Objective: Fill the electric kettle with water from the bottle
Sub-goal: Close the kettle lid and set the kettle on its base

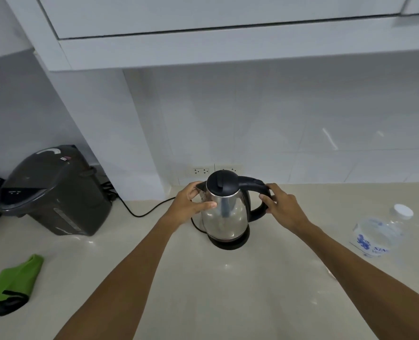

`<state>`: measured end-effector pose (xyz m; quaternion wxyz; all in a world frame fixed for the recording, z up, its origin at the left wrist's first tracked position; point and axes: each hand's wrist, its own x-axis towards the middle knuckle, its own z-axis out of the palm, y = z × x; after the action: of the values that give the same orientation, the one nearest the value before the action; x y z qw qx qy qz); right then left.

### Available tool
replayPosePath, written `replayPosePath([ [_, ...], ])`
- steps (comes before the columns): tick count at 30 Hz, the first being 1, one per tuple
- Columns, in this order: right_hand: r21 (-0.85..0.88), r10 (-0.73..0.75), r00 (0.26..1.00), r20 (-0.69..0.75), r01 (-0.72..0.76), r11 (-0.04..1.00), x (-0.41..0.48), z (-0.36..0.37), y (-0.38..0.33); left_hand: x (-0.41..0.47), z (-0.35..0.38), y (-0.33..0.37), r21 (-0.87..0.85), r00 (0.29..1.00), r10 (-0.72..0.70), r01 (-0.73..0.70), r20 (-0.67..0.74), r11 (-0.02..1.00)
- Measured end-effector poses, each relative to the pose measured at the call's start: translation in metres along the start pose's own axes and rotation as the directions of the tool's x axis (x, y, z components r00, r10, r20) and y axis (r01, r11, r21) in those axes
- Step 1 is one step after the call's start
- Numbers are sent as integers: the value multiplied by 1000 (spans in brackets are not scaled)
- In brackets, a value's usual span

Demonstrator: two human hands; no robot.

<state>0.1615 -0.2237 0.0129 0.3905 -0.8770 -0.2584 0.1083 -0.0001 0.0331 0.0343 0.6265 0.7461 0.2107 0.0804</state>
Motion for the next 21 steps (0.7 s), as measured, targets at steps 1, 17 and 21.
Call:
replayPosePath([
  [1,1,2,1000,5,-2,1000,5,2,4,4,1,-3,-11,1000,-7,7,-1,1000],
  [17,28,25,998,51,-26,999,27,15,32,36,10,-29,-4,999,-36,36,15,999],
  [21,39,18,998,60,-21,999,23,14,34,32,7,-26,27,999,-45,44,26,999],
])
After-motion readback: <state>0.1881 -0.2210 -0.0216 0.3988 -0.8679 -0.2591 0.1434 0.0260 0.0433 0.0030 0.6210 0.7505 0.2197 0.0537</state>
